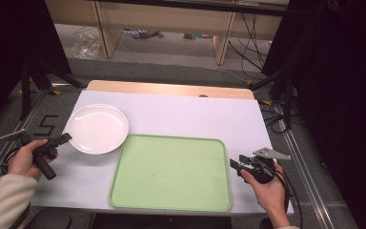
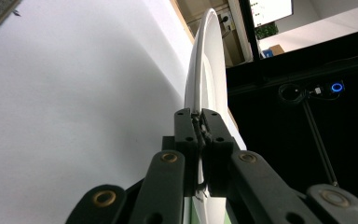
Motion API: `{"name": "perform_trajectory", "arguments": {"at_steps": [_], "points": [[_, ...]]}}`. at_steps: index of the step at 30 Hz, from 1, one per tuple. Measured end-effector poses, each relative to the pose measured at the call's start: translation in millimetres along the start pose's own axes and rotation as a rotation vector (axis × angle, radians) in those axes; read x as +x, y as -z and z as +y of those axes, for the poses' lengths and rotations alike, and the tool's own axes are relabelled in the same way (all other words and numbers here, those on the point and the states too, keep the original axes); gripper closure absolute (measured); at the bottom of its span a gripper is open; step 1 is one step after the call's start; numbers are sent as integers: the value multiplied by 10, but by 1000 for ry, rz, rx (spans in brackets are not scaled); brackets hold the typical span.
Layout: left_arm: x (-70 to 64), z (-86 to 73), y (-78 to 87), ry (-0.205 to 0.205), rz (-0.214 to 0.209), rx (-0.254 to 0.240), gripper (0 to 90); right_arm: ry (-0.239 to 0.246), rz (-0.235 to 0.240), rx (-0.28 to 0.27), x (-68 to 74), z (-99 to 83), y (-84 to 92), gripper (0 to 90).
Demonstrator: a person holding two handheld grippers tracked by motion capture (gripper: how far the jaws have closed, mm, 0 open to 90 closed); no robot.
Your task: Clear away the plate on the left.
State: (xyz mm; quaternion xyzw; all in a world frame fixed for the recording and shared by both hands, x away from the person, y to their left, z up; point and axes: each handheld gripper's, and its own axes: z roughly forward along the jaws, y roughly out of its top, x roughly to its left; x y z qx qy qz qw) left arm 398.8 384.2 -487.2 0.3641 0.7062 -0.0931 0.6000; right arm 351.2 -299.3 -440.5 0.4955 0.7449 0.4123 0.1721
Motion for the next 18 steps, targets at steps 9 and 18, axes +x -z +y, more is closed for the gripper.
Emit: {"name": "perform_trajectory", "arguments": {"at_steps": [9, 18], "points": [[-35, -22, -26, 6, -11, 1, 859, -7, 13, -25, -2, -7, -15, 523], [-59, -32, -32, 7, -16, 7, 859, -4, 5, -29, -8, -7, -10, 523]]}}
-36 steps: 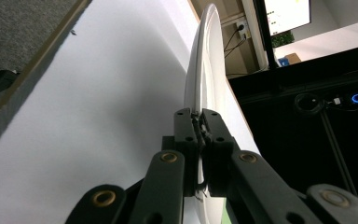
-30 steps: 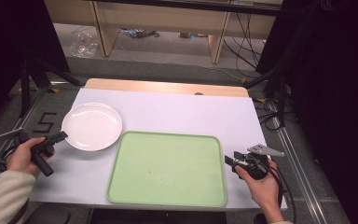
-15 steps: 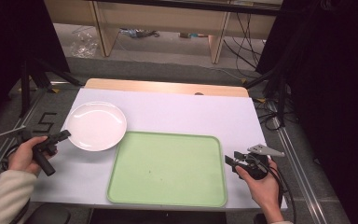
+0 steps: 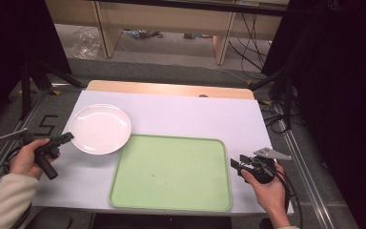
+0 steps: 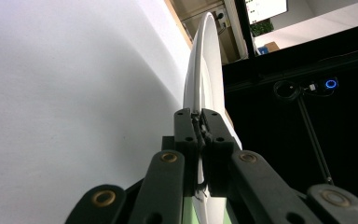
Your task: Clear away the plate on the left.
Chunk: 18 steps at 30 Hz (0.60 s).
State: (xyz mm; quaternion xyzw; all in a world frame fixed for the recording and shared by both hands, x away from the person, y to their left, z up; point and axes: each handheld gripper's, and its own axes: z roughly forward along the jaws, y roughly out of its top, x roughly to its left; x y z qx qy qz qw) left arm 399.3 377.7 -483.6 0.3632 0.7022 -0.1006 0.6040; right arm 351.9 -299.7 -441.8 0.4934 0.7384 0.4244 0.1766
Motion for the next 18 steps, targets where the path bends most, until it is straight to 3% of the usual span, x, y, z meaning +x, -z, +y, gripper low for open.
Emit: {"name": "perform_trajectory", "arguments": {"at_steps": [9, 15, 18], "points": [[-17, -14, -14, -12, 3, 1, 858, -1, -8, 0, -2, 0, -1, 523], [-31, -23, -29, -4, -24, 9, 857, 0, -9, 0, -2, -1, 0, 523], [-44, -21, -29, -16, 2, 12, 859, 0, -10, -1, -4, -1, 1, 523]]}}
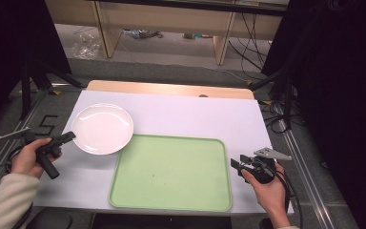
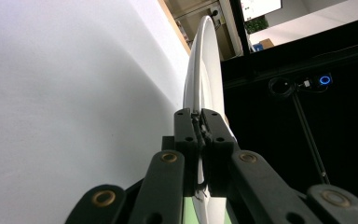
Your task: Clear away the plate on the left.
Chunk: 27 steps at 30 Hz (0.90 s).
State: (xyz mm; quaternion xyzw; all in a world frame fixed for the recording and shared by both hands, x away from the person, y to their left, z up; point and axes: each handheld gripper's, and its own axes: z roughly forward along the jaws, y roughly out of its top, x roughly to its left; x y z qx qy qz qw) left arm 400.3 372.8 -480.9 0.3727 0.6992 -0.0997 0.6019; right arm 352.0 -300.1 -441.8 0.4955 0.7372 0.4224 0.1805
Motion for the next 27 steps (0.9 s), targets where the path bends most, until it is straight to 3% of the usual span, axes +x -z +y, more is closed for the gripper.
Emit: {"name": "perform_trajectory", "arguments": {"at_steps": [1, 10, 11, 12, 24, 25, 27], "points": [[13, -1, 1, -1, -26, 0, 858, 0, 7, 0, -2, 0, 3, 523], [-16, -4, -8, 1, -23, -4, 859, -1, -5, 1, -5, 3, 19, 523], [-39, -9, -5, -2, 1, 3, 859, -4, 0, -6, -6, 0, 13, 523], [-26, -17, -10, -2, -26, 2, 859, -4, 1, -7, -6, 0, 13, 523], [-85, -44, -54, -14, -4, 25, 862, -3, -1, -6, -6, 1, 15, 523], [-76, -51, -63, -8, -40, 15, 862, -4, -1, -6, -6, 1, 15, 523], [-94, -55, -63, -18, -18, 18, 861, -2, -4, -8, -6, 2, 19, 524]]}}
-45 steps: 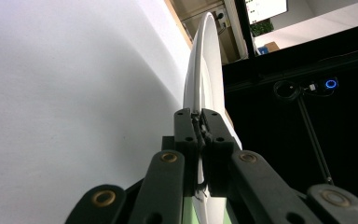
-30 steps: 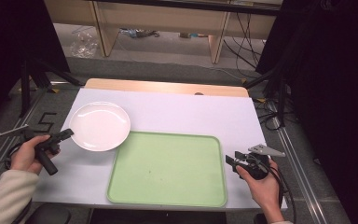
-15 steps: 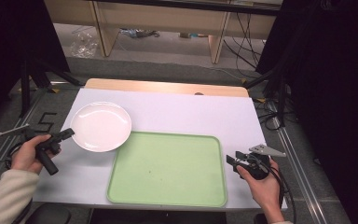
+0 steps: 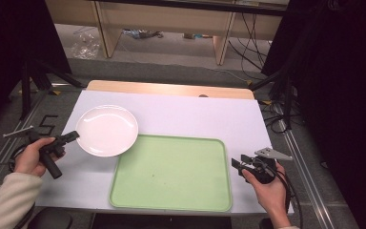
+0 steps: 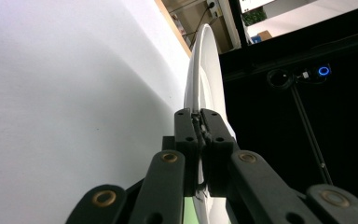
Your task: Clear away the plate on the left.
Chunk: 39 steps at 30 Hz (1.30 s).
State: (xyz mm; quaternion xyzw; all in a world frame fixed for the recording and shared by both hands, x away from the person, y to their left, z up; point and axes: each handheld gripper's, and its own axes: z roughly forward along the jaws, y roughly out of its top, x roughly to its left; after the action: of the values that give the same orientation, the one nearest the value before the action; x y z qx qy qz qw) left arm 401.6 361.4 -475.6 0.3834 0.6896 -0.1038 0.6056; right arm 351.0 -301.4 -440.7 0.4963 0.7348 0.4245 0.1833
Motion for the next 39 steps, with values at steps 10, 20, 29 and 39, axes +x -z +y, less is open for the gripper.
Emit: {"name": "perform_trajectory", "arguments": {"at_steps": [10, 20, 29, 39], "points": [[-55, -29, -21, 1, -8, 4, 860, -1, -1, -1, -2, 0, 1, 525], [-93, -72, -41, -9, -46, 25, 859, -4, 4, -5, 1, -2, 2, 526], [-147, -104, -64, -21, -45, 31, 858, 5, -3, -7, -7, -2, 3, 527], [-180, -146, -99, -24, -74, 51, 859, 7, -5, -7, -7, -2, 3, 529]]}}
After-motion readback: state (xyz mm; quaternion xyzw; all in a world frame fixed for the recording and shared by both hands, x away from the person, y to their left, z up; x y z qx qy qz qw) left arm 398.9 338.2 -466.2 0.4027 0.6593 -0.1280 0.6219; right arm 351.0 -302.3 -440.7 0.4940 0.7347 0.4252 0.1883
